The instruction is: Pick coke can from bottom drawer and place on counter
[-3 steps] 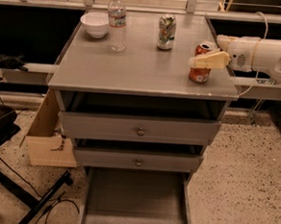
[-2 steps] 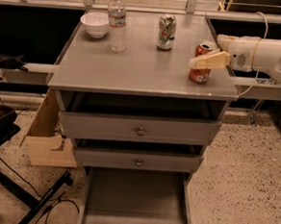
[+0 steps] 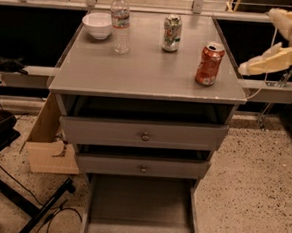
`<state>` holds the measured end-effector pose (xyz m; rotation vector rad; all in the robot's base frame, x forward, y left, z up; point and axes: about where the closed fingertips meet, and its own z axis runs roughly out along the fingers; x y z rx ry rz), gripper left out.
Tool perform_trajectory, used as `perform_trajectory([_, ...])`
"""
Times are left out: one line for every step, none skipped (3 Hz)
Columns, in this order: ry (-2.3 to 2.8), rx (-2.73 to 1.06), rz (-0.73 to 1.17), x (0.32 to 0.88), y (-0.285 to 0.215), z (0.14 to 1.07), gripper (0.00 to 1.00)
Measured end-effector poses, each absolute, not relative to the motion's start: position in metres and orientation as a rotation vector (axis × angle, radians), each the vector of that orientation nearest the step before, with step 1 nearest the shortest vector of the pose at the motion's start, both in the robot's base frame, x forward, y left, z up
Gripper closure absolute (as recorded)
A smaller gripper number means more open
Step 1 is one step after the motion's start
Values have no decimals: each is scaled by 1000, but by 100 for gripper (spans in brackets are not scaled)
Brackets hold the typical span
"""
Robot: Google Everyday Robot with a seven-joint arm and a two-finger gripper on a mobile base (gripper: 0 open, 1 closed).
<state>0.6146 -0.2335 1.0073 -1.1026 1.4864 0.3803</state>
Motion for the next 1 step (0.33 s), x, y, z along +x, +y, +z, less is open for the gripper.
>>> perform_trajectory([1437,-1196,172,550,-253,1032,0])
